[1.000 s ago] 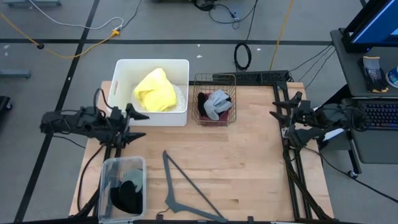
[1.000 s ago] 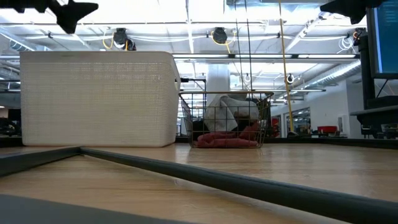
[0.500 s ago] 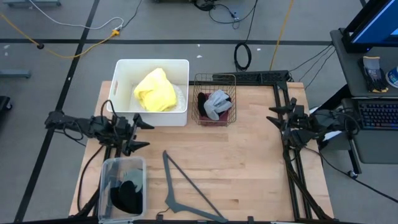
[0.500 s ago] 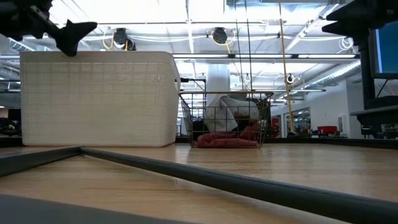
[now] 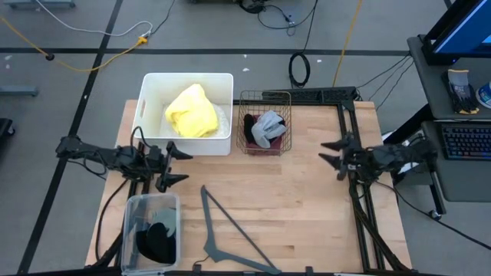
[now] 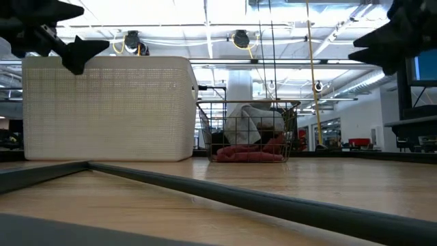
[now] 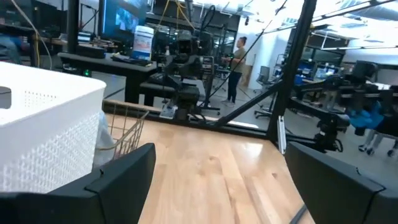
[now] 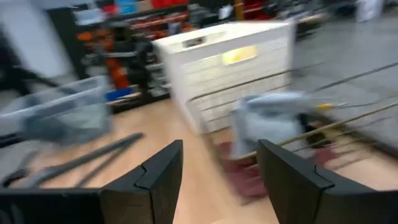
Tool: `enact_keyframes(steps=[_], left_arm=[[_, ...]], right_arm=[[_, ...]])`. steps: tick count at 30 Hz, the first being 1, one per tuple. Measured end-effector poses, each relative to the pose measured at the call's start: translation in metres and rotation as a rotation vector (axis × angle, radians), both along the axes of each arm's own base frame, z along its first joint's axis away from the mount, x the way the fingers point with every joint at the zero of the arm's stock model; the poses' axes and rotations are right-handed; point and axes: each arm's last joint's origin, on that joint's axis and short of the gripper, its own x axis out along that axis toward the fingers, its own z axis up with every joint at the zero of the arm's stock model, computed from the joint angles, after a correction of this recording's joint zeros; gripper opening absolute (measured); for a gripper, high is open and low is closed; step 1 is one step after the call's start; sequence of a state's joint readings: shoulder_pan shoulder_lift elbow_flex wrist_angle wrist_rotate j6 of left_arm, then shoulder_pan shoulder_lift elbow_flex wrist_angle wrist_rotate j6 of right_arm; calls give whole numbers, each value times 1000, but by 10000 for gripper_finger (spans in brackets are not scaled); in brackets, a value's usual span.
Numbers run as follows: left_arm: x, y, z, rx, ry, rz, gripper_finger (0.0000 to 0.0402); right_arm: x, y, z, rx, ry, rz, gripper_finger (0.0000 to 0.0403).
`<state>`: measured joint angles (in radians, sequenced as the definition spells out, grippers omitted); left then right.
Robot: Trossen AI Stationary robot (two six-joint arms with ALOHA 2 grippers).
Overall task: Pick & Place Cloths
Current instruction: Return to Home Position
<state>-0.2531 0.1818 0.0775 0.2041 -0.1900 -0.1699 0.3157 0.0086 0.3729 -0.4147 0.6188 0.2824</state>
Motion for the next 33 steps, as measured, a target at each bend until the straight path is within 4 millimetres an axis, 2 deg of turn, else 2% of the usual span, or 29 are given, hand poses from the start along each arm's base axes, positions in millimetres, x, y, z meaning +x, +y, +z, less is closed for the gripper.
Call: enact_keyframes(steps=[7,13,17,23,33], left_arm=[[1,0,-11,-31,32,-7,363],[1,-1,-19,-48,113,-8,363],[1,0,-24,-33,169,-4,363],[1,0,-24,-54,162,4,363],[1,0,-23,-55,160,4,363]], right_arm=[[21,14,-39,129,-33,244,199],[29,18,-62,172,-63,297,199],[29,18,-58,166,-118,300,199],[29,18,-55,123,-133,306,199],[29,18,-43,145,-263,307,199]])
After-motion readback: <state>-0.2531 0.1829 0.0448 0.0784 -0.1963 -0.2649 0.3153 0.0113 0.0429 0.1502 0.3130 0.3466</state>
